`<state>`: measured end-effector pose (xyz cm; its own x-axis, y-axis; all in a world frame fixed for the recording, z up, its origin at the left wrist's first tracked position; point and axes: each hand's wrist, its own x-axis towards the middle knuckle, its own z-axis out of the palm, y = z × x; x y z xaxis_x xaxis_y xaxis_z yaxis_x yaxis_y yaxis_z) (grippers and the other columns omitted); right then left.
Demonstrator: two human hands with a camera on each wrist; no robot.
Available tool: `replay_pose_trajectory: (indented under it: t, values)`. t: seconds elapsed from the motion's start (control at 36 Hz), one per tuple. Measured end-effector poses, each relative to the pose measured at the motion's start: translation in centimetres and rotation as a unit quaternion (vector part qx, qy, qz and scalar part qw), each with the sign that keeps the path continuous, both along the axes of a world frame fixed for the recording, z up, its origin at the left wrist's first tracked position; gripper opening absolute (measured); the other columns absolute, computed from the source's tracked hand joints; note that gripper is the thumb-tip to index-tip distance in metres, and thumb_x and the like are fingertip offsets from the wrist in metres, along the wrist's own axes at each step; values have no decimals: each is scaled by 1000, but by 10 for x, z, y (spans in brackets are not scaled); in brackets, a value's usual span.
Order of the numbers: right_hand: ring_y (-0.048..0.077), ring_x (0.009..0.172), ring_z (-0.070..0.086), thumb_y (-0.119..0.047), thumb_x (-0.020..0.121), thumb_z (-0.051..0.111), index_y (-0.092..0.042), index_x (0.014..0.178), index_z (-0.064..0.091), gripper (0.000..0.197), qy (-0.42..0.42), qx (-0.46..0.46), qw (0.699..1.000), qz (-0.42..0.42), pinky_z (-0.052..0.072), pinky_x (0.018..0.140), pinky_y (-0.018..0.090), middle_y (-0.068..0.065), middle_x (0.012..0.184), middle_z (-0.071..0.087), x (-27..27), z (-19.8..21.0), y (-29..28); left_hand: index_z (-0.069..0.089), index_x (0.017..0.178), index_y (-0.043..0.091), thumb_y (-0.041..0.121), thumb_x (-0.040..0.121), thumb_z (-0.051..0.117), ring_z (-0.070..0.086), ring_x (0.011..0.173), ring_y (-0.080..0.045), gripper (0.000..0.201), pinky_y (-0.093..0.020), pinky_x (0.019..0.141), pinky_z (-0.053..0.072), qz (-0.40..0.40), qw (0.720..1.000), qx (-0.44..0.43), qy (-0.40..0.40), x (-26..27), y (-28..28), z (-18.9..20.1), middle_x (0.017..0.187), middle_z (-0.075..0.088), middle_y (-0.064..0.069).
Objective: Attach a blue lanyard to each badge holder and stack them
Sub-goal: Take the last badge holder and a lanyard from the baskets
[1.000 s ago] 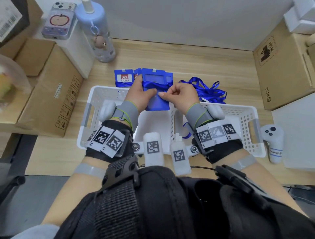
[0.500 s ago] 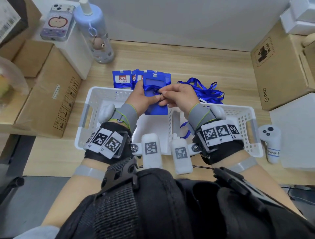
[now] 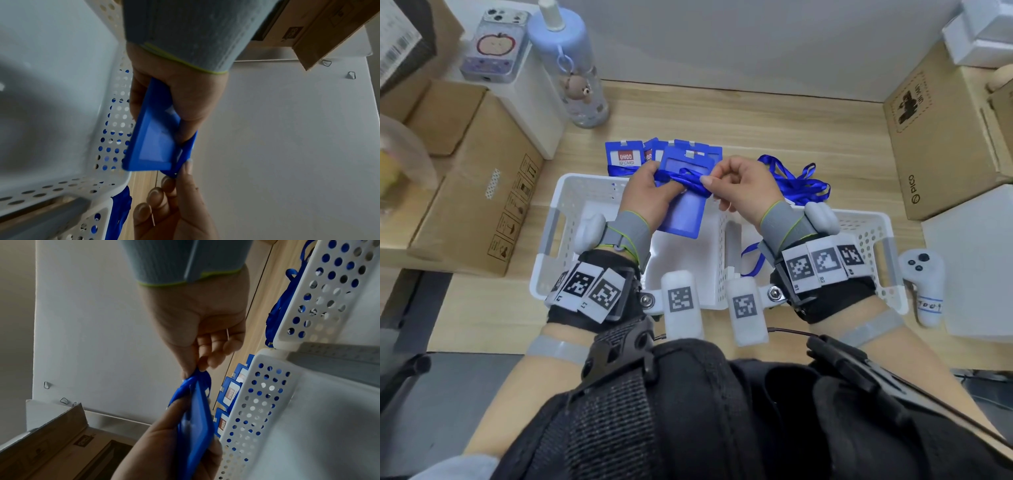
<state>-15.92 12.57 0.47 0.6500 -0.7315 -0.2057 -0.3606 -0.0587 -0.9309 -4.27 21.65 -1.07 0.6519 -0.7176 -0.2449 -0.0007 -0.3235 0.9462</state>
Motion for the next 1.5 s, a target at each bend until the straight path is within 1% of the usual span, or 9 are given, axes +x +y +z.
replay_pose_trajectory:
  t: [0.22,0.36,0.64,0.75,0.94,1.22,1.31,1.42,1.5]
  values:
    - [-3,42,51,-10,95,46,-19,71,42,25,-32,46,997,-55,37,44,13,-2,64,49,-1,-6,0,55,98,16,23,90,58,61,91,-22,11,-37,81,51,6,1000,6,12,4,1,2,102,62,-7]
    - [-2,47,59,-13,98,39,-17,74,39,24,-96,125,980,-121,42,44,13,5,78,52,-1,-6,-4,56,68,16,19,90,59,52,60,-2,22,-20,61,44,-72,996,41,-12,8,8,0,68,57,3]
    - [4,46,54,-11,99,34,-15,80,39,21,-204,129,958,-154,46,53,17,3,69,61,1,3,-9,60,69,19,16,80,67,49,73,-21,13,-30,69,40,-175,956,175,-157,14,19,-4,76,59,-9]
    - [7,41,49,-10,97,40,-17,76,39,23,-174,133,967,-132,43,48,17,1,60,58,-1,1,-9,62,111,22,16,83,66,58,86,-18,29,-28,74,45,-143,966,161,-141,15,21,-1,97,65,-1]
    - [5,38,47,-12,94,48,-18,75,43,21,-20,122,991,-42,41,45,17,4,63,58,-4,-10,-3,47,124,25,9,86,62,59,98,-27,44,-42,87,50,-145,968,157,-134,17,18,1,111,61,-7]
    - [1,53,50,-5,89,51,-20,76,51,20,119,20,993,12,41,51,13,-3,80,54,-6,-25,-1,51,120,25,8,85,63,56,88,-21,41,-31,77,47,-150,966,151,-148,19,15,2,107,62,-4]
    - [5,71,47,-2,87,50,-18,86,54,16,101,-14,995,-5,38,65,16,-6,89,54,-5,-23,-4,56,107,22,10,82,67,59,84,-23,31,-31,70,49,-159,966,143,-144,19,13,7,98,62,-5]
    - [2,68,48,-11,94,45,-14,100,58,14,35,-4,999,18,38,55,3,-8,91,54,-2,-11,-2,57,92,21,10,78,72,64,84,-24,23,-32,70,53,-178,973,107,-100,17,11,12,96,68,-9]
    - [3,82,55,-21,99,38,-21,97,59,21,19,24,998,57,43,75,10,-5,97,59,1,-4,1,58,88,21,3,79,70,64,74,-8,23,-15,65,51,-192,979,55,-39,14,10,17,85,66,0]
